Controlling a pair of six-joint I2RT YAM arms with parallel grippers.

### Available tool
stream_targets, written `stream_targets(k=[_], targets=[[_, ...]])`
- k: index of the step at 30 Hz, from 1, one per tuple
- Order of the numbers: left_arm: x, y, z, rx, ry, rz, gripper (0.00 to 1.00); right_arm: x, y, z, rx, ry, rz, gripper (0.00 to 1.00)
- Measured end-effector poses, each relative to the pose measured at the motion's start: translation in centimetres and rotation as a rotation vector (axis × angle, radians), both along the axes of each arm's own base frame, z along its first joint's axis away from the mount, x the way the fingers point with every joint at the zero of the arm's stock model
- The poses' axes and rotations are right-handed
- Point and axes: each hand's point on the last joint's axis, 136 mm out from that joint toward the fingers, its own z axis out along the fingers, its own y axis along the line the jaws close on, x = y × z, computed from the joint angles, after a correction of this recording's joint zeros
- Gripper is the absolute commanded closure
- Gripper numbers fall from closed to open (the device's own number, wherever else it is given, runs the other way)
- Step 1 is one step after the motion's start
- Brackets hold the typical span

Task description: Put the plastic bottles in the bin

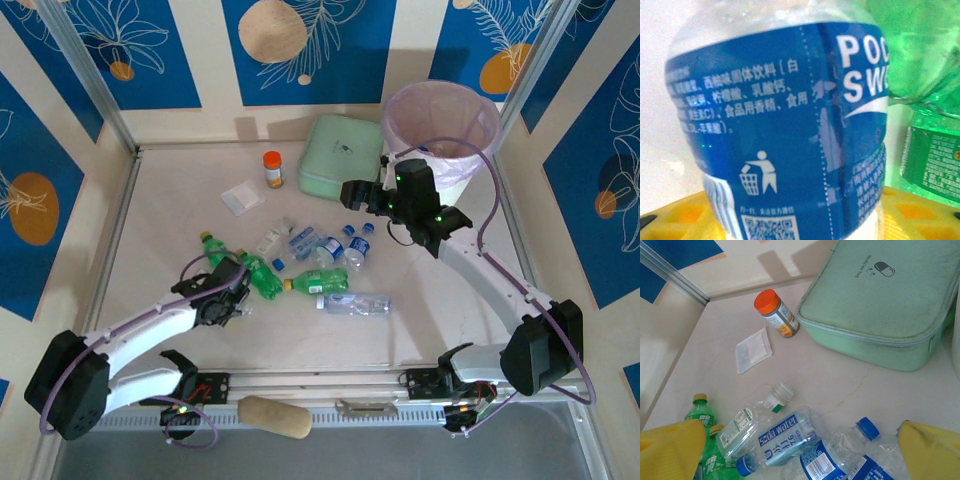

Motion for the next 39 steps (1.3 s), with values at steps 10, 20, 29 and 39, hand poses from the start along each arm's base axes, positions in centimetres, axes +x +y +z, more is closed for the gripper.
stream_targets(k=[10,20,29,39], targets=[[0.5,2.7,4.9,0.052,-0.223,0.004,0.50,-0.1,0.1,-0.2,0.006,0.007,0.007,0.01],[5.9,-2.0,12.6,0.116,-0.569,-0.363,0.51,-0.8,3.0,1.0,0.130,0.005,0.145,0.01],[8.7,-10.2,16.9,0.026,-0.763,-0.750,0.51,-2.0,6.3,2.1,0.247,0.015,0.296,0.01],[8.7,-16.3,19.2,-0.119,-0.865,-1.031,0.52,-3.9,11.1,0.9,0.307,0.079,0.473,0.07]])
